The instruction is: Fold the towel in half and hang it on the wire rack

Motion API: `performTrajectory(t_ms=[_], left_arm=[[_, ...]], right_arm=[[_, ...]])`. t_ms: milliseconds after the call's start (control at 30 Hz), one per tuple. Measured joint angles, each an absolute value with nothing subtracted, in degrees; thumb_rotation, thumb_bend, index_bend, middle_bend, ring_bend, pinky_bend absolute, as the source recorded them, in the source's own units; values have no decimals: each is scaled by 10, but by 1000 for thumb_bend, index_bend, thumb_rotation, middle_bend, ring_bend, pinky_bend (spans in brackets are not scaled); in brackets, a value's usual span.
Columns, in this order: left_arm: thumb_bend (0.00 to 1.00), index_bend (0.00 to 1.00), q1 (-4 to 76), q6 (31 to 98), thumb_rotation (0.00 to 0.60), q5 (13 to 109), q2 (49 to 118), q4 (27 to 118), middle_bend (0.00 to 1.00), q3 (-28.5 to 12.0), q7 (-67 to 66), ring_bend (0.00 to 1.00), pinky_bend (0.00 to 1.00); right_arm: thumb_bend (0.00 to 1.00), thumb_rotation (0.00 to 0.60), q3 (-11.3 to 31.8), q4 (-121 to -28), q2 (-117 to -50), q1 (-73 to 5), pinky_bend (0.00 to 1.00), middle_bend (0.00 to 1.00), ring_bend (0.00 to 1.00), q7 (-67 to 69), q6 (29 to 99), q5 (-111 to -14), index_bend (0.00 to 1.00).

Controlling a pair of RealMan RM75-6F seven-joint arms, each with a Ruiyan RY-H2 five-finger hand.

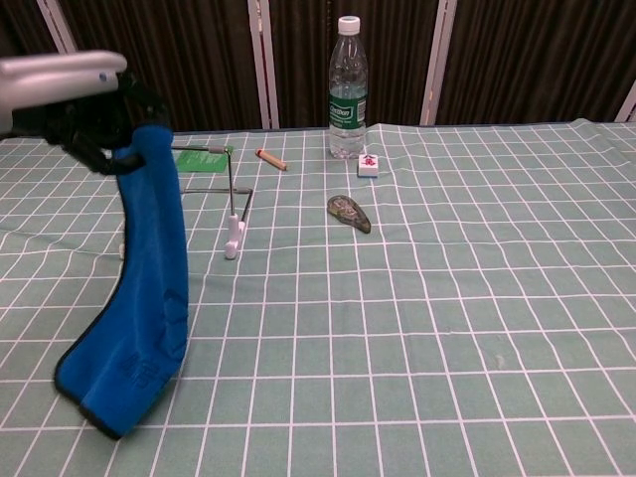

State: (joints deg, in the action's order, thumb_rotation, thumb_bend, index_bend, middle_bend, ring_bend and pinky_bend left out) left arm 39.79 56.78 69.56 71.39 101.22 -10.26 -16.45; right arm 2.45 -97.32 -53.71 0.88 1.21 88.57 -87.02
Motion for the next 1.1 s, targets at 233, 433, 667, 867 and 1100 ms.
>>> performTrajectory(t_ms=[233, 433, 667, 867, 1100], left_arm=[[719, 902, 432, 587, 600, 692, 687, 1080, 968, -171, -170, 952, 1000], [719, 905, 473, 600, 600, 665, 712, 1061, 968, -235, -139, 951, 1000], [720, 909, 527, 606, 600, 599, 737, 985, 968, -276, -192, 951, 1000], [720, 913, 546, 637, 600, 546, 740, 964, 969, -276, -300, 951, 1000], [722, 916, 548, 686, 600, 458, 723, 990, 969, -264, -397, 951, 1000]], right_arm=[[0, 600, 25, -974, -535, 10, 0, 0, 0, 17, 890, -874, 130], [0, 600, 24, -975, -533, 11, 0, 0, 0, 19, 892, -875, 129], [0, 600, 26, -973, -532, 12, 0, 0, 0, 24, 891, -871, 130], [0, 600, 25, -973, -531, 12, 0, 0, 0, 26, 892, -873, 127], [0, 600, 25, -973, -531, 13, 0, 0, 0, 27, 892, -872, 129]])
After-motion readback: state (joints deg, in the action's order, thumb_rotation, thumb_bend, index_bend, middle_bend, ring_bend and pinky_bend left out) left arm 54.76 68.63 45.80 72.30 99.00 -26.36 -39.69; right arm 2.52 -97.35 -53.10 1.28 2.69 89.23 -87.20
